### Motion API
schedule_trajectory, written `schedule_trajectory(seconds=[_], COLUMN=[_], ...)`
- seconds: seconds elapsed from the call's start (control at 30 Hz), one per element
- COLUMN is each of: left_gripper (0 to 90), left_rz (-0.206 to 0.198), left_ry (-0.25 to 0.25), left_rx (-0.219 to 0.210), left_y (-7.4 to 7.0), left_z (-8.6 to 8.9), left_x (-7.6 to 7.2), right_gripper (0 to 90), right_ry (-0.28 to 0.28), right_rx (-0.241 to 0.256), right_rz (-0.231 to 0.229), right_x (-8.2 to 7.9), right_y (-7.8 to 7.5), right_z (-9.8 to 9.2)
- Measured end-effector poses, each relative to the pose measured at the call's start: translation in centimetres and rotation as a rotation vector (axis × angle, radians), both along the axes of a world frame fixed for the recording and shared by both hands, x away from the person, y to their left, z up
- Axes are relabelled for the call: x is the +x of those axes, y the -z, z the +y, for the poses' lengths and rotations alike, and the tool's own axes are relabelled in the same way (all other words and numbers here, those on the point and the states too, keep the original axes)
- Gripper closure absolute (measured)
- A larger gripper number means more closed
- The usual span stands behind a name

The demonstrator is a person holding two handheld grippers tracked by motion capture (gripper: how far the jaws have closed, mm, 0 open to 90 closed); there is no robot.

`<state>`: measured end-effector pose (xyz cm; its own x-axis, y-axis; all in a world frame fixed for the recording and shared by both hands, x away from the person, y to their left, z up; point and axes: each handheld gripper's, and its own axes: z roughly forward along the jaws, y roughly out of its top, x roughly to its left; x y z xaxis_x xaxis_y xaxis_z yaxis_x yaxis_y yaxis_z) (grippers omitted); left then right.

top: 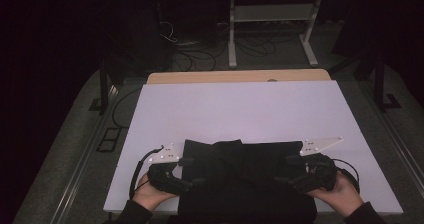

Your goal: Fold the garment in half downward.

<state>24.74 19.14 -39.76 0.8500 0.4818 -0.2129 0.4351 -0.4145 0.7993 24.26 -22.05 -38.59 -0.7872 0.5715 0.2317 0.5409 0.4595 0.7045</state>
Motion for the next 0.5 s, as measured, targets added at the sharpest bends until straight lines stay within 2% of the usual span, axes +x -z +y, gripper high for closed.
schedule_trajectory(seconds=[0.07, 0.17, 0.2, 0.33, 0.5], left_gripper=[12.6, 3.7, 1.1, 0.0, 0.0], left_rz=[-0.007, 0.001, -0.004, -0.017, -0.033], left_ry=[0.003, 0.005, 0.004, 0.003, -0.004], left_rx=[0.000, 0.006, 0.014, 0.029, 0.019], left_y=[-0.2, -0.4, -0.5, -0.9, -1.5], left_z=[0.3, 0.3, 0.3, 0.4, 0.5], left_x=[0.3, 0.7, 0.8, 1.3, 2.0], right_gripper=[11.7, 0.0, 0.0, 0.0, 0.0], right_ry=[0.006, 0.018, 0.027, 0.031, 0.040], right_rx=[0.005, 0.013, 0.014, 0.033, 0.032], right_rz=[-0.007, -0.013, -0.013, -0.024, -0.049], right_x=[0.1, 0.4, 0.5, 0.9, 1.5], right_y=[-0.3, -0.7, -0.9, -1.6, -2.4], right_z=[-0.3, -0.8, -0.9, -1.6, -2.3])
